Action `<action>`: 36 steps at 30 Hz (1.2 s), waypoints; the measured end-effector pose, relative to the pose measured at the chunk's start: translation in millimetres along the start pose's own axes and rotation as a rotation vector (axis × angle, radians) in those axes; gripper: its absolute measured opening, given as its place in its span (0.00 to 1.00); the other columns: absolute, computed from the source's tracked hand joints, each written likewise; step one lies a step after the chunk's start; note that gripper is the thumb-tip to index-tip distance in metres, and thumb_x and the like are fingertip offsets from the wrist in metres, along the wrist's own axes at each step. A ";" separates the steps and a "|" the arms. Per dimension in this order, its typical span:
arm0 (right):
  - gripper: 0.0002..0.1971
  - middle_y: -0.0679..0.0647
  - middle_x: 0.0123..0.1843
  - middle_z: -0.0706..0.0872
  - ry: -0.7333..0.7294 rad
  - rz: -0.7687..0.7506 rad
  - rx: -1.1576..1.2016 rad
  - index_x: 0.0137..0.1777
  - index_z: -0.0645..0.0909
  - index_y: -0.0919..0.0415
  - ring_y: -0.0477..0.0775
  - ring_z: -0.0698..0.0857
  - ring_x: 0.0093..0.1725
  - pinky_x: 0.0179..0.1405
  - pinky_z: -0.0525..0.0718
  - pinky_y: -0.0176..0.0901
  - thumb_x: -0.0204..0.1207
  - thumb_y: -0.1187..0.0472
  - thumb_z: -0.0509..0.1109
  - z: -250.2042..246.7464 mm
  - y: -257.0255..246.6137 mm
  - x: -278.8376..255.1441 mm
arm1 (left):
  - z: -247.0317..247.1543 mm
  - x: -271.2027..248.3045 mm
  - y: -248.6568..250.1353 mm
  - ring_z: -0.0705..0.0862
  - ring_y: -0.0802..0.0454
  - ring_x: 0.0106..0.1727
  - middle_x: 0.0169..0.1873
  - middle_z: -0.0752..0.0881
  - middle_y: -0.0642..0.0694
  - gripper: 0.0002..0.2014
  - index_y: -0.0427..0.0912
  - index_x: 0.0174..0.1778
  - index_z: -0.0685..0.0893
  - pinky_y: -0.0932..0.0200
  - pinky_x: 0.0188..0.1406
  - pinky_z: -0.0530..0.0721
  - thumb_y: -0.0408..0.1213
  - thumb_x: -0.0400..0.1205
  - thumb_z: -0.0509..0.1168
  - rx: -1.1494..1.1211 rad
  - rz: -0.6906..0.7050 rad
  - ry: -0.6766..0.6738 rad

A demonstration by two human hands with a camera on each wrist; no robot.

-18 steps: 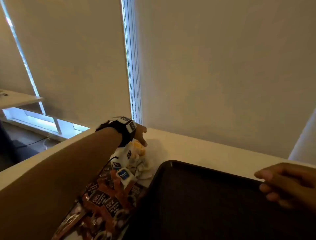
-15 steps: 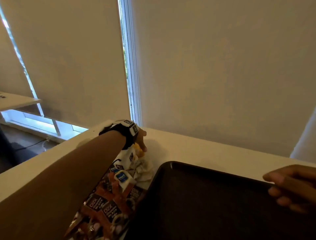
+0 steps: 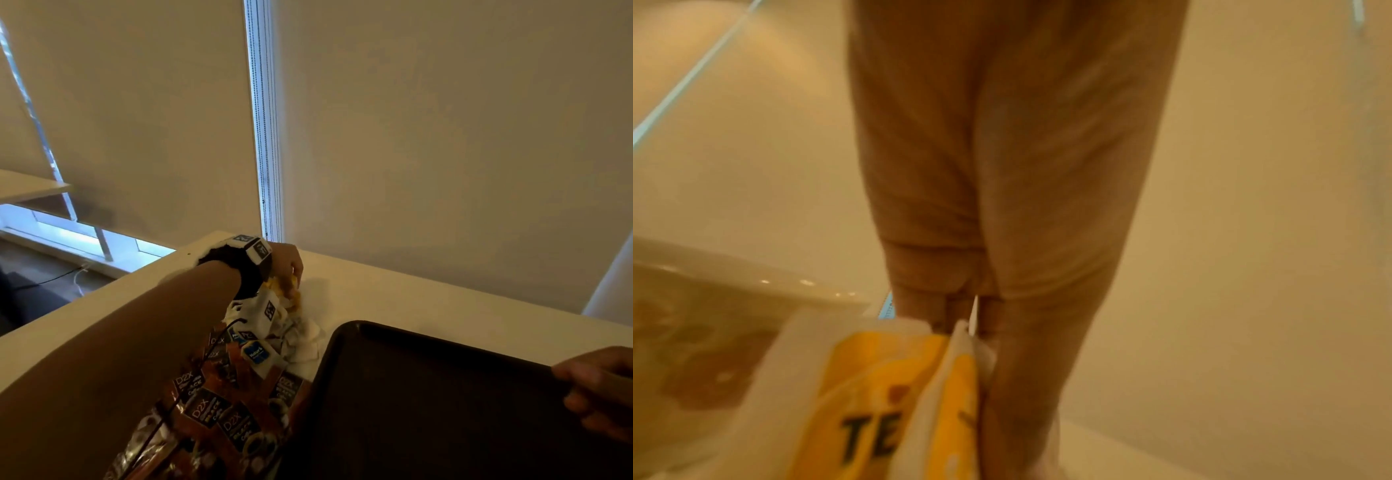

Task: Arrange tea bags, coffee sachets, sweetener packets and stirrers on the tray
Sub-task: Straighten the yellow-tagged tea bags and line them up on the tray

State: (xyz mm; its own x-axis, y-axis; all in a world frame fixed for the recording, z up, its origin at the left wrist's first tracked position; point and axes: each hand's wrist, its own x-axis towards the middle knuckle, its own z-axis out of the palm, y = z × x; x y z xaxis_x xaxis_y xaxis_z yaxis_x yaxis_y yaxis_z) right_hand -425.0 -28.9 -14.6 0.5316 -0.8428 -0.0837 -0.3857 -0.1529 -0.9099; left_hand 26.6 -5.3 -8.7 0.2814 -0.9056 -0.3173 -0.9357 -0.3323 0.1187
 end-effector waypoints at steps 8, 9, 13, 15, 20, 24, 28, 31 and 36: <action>0.40 0.51 0.36 0.91 0.013 -0.163 0.011 0.36 0.89 0.44 0.49 0.90 0.37 0.35 0.89 0.41 0.27 0.18 0.70 44.7 -62.3 -23.7 | -51.8 -74.4 11.9 0.81 0.63 0.35 0.33 0.84 0.54 0.06 0.42 0.42 0.88 0.70 0.36 0.75 0.37 0.72 0.76 -0.272 0.263 0.519; 0.34 0.49 0.37 0.91 0.004 -0.214 0.075 0.37 0.89 0.43 0.47 0.90 0.38 0.34 0.88 0.38 0.37 0.20 0.70 52.9 -73.1 -23.9 | -54.5 -87.1 23.7 0.81 0.67 0.32 0.32 0.84 0.56 0.06 0.41 0.42 0.88 0.74 0.33 0.74 0.37 0.72 0.76 -0.329 0.310 0.509; 0.25 0.44 0.56 0.86 -0.011 -0.182 0.248 0.55 0.82 0.42 0.42 0.85 0.55 0.50 0.87 0.45 0.58 0.35 0.67 94.7 -90.8 -8.0 | -45.4 -127.3 76.1 0.83 0.67 0.34 0.32 0.86 0.57 0.05 0.45 0.41 0.88 0.75 0.33 0.77 0.35 0.72 0.76 -0.520 0.480 0.321; 0.30 0.44 0.63 0.82 -0.116 -0.145 0.322 0.63 0.77 0.42 0.45 0.80 0.64 0.57 0.85 0.52 0.60 0.32 0.67 110.0 -85.6 -4.8 | -32.6 -135.2 103.4 0.84 0.64 0.35 0.32 0.88 0.55 0.05 0.45 0.40 0.88 0.71 0.35 0.80 0.34 0.72 0.76 -0.583 0.576 0.225; 0.20 0.54 0.59 0.88 -0.284 -0.126 0.451 0.66 0.77 0.55 0.53 0.88 0.56 0.47 0.89 0.49 0.76 0.50 0.67 114.0 -68.6 -4.8 | 5.2 -129.5 151.9 0.85 0.62 0.37 0.34 0.89 0.52 0.06 0.42 0.40 0.89 0.68 0.39 0.80 0.27 0.74 0.73 -0.619 0.678 0.223; 0.11 0.56 0.50 0.90 -0.224 -0.107 0.435 0.59 0.81 0.59 0.50 0.90 0.44 0.35 0.86 0.36 0.79 0.59 0.66 102.8 -54.9 -4.0 | 25.7 -126.2 163.0 0.87 0.53 0.42 0.42 0.90 0.43 0.10 0.40 0.47 0.88 0.62 0.43 0.84 0.34 0.71 0.76 -0.769 0.652 0.306; 0.11 0.56 0.49 0.90 -0.147 -0.042 0.470 0.60 0.80 0.60 0.51 0.90 0.44 0.36 0.87 0.37 0.79 0.61 0.67 101.1 -41.4 3.3 | 42.0 -122.2 159.0 0.88 0.58 0.44 0.46 0.88 0.44 0.11 0.44 0.53 0.85 0.63 0.41 0.88 0.42 0.76 0.71 -0.911 0.604 0.299; 0.11 0.58 0.49 0.90 -0.076 -0.052 0.535 0.60 0.80 0.61 0.51 0.90 0.41 0.35 0.87 0.38 0.79 0.62 0.67 99.5 -40.3 9.1 | 42.9 -117.0 149.6 0.88 0.61 0.39 0.42 0.87 0.46 0.09 0.47 0.50 0.84 0.68 0.35 0.86 0.39 0.75 0.72 -0.894 0.574 0.308; 0.12 0.58 0.47 0.90 -0.060 -0.100 0.570 0.60 0.80 0.63 0.52 0.90 0.40 0.35 0.88 0.38 0.78 0.63 0.68 98.3 -40.5 15.1 | 38.6 -114.3 145.7 0.89 0.56 0.36 0.37 0.89 0.43 0.10 0.40 0.50 0.84 0.67 0.32 0.85 0.37 0.75 0.73 -0.847 0.554 0.285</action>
State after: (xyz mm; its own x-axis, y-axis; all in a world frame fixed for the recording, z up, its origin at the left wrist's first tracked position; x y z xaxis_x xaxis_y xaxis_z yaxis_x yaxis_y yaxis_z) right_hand -327.2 15.3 -19.0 0.5929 -0.8052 0.0064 0.1270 0.0857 -0.9882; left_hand -150.1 60.0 8.5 0.0025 -0.9792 0.2028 -0.5256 0.1713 0.8333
